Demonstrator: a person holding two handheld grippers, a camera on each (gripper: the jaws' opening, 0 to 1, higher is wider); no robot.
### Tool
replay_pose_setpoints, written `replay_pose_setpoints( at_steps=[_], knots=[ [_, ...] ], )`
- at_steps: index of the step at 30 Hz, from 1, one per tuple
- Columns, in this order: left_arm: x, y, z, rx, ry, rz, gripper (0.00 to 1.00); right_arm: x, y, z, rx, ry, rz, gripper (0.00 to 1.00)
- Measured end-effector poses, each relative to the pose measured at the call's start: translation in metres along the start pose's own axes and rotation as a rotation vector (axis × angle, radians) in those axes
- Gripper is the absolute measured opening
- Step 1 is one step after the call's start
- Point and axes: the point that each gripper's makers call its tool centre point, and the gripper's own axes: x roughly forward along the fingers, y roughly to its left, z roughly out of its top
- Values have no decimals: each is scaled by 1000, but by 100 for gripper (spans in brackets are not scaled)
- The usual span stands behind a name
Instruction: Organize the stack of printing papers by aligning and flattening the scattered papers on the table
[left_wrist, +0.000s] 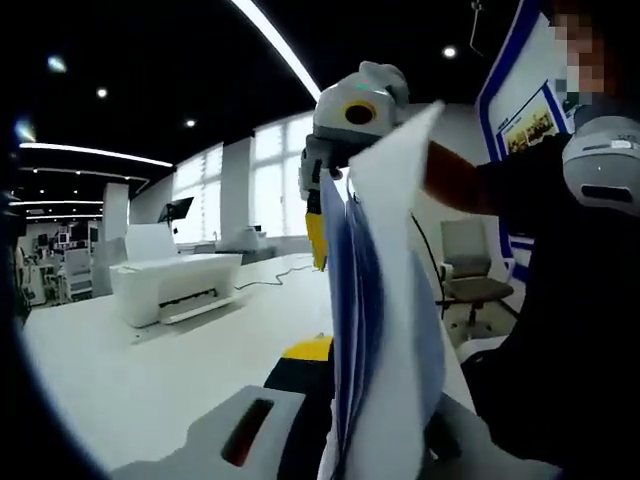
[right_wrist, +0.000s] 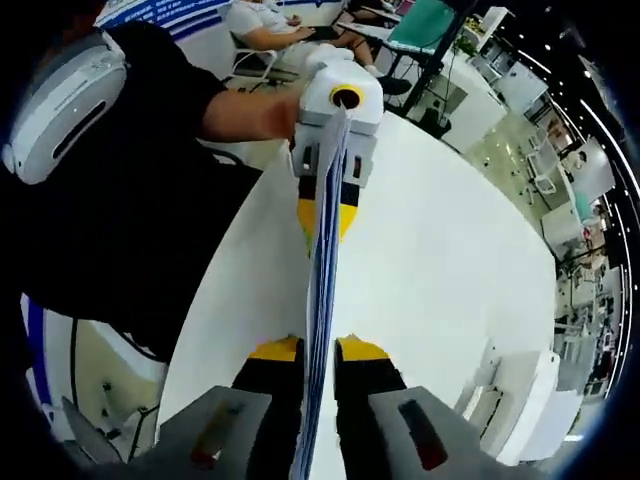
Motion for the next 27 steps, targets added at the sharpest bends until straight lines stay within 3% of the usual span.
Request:
replay_pose_setpoints(
  at_steps=[1,9,18,22,24,27],
  knots=[
    [-1,0,0,5,4,3,7,2,-1,0,44,-1,-7,0],
    [0,4,2,-25,-6,18,8,-1,-3,-1,65,-50,-17,0],
    [-8,3,15,-98,-64,23,21,-25,7,-1,90,-161,-60,0],
    [-16,11,19,-94,-89,42,36,-46,9,-4,101,-258,-139,0],
    [-21,15,24,-107,-129,50,43,-63,11,-3,120,-363,-187,0],
    [-28,22,37,-148,-240,69,52,-80,19,-2,138,-476,-210,0]
  ],
)
